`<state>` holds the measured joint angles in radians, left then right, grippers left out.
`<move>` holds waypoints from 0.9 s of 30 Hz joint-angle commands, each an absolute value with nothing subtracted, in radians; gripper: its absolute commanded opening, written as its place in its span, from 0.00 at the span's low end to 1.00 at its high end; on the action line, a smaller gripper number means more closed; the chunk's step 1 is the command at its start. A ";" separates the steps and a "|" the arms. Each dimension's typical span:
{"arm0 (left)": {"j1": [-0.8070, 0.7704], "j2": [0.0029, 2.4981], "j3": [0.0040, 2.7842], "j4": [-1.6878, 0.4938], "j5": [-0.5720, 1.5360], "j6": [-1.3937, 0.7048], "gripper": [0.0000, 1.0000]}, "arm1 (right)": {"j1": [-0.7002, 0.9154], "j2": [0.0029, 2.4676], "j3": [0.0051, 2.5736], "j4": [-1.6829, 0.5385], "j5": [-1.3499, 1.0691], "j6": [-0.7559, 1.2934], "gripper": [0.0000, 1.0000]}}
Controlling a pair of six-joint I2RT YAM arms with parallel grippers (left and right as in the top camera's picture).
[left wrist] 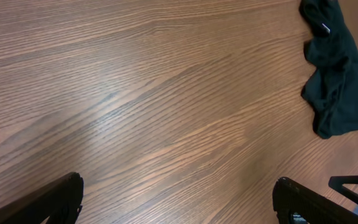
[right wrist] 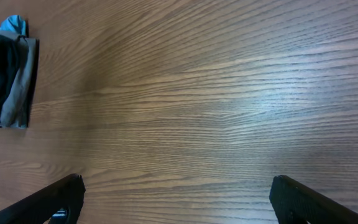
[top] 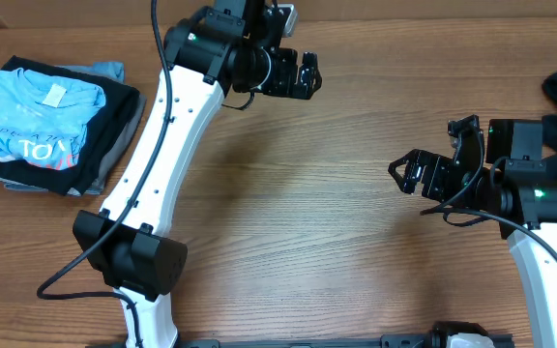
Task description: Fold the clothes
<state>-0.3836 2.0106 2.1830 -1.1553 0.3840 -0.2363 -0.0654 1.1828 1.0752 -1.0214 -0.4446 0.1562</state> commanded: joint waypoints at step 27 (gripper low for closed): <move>-0.386 2.014 2.181 -1.155 0.355 -0.224 1.00 | 0.041 0.538 0.758 -0.508 -0.256 0.104 1.00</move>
